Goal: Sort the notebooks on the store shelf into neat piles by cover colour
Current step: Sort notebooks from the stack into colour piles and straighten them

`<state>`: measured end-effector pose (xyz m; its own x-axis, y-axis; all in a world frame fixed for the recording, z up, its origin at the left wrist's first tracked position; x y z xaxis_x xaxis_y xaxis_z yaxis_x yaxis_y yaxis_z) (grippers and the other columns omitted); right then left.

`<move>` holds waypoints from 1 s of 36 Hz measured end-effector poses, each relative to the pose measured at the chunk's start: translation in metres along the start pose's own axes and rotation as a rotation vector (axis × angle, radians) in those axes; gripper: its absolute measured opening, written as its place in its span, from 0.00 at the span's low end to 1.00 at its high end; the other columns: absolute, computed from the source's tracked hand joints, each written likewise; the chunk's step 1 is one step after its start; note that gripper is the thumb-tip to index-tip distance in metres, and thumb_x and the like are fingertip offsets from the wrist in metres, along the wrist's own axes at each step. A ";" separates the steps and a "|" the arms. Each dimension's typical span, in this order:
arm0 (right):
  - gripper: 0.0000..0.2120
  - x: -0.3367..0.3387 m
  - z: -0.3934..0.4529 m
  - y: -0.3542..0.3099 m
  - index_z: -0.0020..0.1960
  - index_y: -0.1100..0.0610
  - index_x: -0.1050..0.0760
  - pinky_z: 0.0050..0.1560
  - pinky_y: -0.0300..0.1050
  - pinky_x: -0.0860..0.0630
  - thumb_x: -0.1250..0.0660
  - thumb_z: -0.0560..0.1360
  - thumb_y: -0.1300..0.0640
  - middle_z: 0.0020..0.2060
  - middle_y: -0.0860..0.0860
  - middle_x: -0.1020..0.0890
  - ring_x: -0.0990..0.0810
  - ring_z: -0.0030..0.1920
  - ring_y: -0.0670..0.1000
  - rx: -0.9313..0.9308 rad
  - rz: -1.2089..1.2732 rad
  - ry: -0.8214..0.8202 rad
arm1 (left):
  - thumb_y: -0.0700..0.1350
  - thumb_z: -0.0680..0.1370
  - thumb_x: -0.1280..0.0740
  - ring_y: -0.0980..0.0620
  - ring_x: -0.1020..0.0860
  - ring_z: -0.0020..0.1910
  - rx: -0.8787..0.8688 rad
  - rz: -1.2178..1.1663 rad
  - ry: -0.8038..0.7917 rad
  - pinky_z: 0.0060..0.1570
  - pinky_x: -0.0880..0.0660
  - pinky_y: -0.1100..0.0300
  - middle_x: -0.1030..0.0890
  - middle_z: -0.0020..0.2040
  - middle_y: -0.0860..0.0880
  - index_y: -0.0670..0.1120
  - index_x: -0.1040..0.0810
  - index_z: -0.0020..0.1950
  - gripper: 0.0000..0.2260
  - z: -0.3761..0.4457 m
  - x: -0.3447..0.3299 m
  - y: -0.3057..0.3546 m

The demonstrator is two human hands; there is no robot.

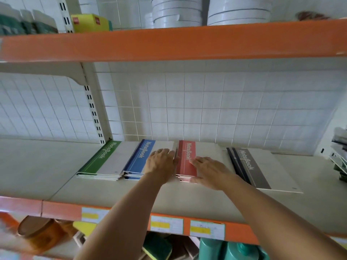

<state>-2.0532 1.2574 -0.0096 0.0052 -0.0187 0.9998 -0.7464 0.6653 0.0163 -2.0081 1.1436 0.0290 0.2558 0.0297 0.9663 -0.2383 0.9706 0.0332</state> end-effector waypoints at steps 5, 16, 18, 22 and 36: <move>0.35 0.012 -0.014 0.004 0.77 0.51 0.46 0.68 0.51 0.35 0.42 0.77 0.36 0.75 0.50 0.40 0.39 0.73 0.54 -0.053 0.010 0.055 | 0.56 0.83 0.47 0.49 0.26 0.62 -0.040 -0.008 -0.007 0.62 0.30 0.54 0.23 0.61 0.50 0.47 0.28 0.66 0.19 -0.003 0.001 0.005; 0.28 0.017 -0.097 0.045 0.74 0.52 0.40 0.64 0.49 0.31 0.44 0.79 0.39 0.70 0.49 0.32 0.32 0.69 0.52 -0.327 0.099 0.128 | 0.56 0.83 0.47 0.49 0.26 0.61 -0.235 0.000 0.015 0.59 0.30 0.55 0.24 0.63 0.49 0.48 0.28 0.64 0.18 -0.030 0.006 0.047; 0.27 0.014 -0.115 0.055 0.72 0.51 0.37 0.63 0.49 0.30 0.43 0.78 0.39 0.68 0.48 0.31 0.31 0.67 0.52 -0.386 0.102 0.137 | 0.56 0.83 0.48 0.48 0.26 0.62 -0.264 -0.003 0.014 0.59 0.31 0.55 0.24 0.63 0.49 0.48 0.27 0.64 0.18 -0.038 0.006 0.058; 0.28 0.012 -0.152 0.072 0.75 0.49 0.41 0.64 0.49 0.31 0.45 0.79 0.38 0.71 0.48 0.33 0.32 0.68 0.52 -0.468 0.080 0.121 | 0.57 0.83 0.49 0.49 0.28 0.64 -0.310 -0.026 -0.011 0.61 0.32 0.54 0.25 0.65 0.50 0.49 0.28 0.66 0.19 -0.051 0.003 0.084; 0.27 0.026 -0.303 0.153 0.74 0.51 0.40 0.64 0.49 0.31 0.49 0.80 0.39 0.71 0.50 0.32 0.31 0.68 0.54 -0.693 -0.057 0.110 | 0.55 0.83 0.48 0.49 0.27 0.62 -0.489 -0.052 -0.013 0.59 0.32 0.55 0.24 0.62 0.49 0.48 0.25 0.63 0.18 -0.080 0.024 0.226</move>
<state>-1.9656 1.5847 0.0220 0.1262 -0.0167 0.9919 -0.1475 0.9884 0.0354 -1.9805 1.3829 0.0395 0.2431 -0.0221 0.9697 0.2436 0.9691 -0.0390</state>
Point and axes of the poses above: each hand's wrist, its own z-axis towards the middle knuckle, its own x-axis out of the back of the hand, y = z × x, the point moved 10 cm from there along z, towards the middle knuckle
